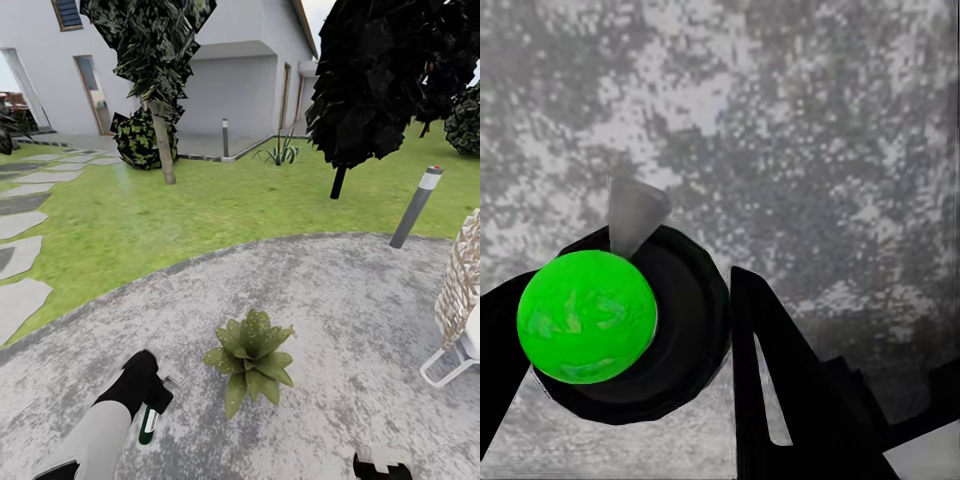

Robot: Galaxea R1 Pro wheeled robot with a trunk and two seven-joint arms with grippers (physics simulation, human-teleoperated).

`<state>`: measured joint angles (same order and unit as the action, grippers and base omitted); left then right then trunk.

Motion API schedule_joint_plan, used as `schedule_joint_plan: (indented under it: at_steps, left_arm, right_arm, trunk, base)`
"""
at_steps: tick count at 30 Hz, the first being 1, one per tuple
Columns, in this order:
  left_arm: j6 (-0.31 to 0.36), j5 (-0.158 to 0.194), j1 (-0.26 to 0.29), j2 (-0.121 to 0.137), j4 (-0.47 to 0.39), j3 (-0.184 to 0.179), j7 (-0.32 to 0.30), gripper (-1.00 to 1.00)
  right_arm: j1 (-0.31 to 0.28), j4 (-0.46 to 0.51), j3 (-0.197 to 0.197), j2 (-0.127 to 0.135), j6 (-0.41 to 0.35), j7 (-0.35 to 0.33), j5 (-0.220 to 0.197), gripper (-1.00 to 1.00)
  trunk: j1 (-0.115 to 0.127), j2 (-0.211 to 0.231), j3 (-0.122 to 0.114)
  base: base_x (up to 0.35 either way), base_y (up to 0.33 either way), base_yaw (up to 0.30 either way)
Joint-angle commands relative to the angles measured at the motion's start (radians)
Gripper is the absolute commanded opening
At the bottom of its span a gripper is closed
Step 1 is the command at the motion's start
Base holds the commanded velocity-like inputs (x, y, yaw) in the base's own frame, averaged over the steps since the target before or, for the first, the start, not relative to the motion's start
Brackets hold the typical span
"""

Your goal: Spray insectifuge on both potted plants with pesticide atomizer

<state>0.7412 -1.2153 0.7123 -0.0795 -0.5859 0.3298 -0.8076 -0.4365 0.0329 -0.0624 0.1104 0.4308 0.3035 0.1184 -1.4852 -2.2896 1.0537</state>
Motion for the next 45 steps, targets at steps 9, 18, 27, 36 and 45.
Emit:
schedule_joint_plan:
  at_steps: [9,18,27,36,45]
  left_arm:
    - [0.003,-0.009,0.001,-0.003,-0.002,0.007,-0.007,-1.00]
    - [0.003,-0.001,0.001,-0.003,-0.002,0.008,-0.007,-1.00]
    - [0.003,-0.001,0.001,-0.002,-0.003,0.009,-0.007,-1.00]
    - [0.003,-0.001,0.001,-0.001,-0.003,0.009,-0.007,-1.00]
    - [0.004,0.000,0.001,0.000,-0.044,0.009,-0.007,-1.00]
  right_arm:
    - [0.000,-0.001,-0.007,0.000,0.002,0.003,0.011,1.00]
    - [0.000,-0.001,-0.007,0.000,0.002,0.002,0.010,1.00]
    - [0.000,-0.001,-0.007,0.000,0.002,0.003,0.011,1.00]
    - [0.000,-0.001,-0.007,0.000,0.002,0.003,0.010,1.00]
    - [0.000,-0.001,-0.007,-0.003,0.002,0.002,0.010,1.00]
  trunk:
    - [0.000,0.000,0.001]
    - [0.000,0.000,0.001]
    - [0.000,0.000,0.001]
    - [0.000,0.000,0.001]
    - [0.000,0.000,0.005]
  base:
    - [0.000,-0.272,0.278]
    - [0.050,-0.272,0.156]
    - [0.017,-0.272,0.164]
    - [0.000,-0.272,0.276]
    - [0.000,-0.272,0.151]
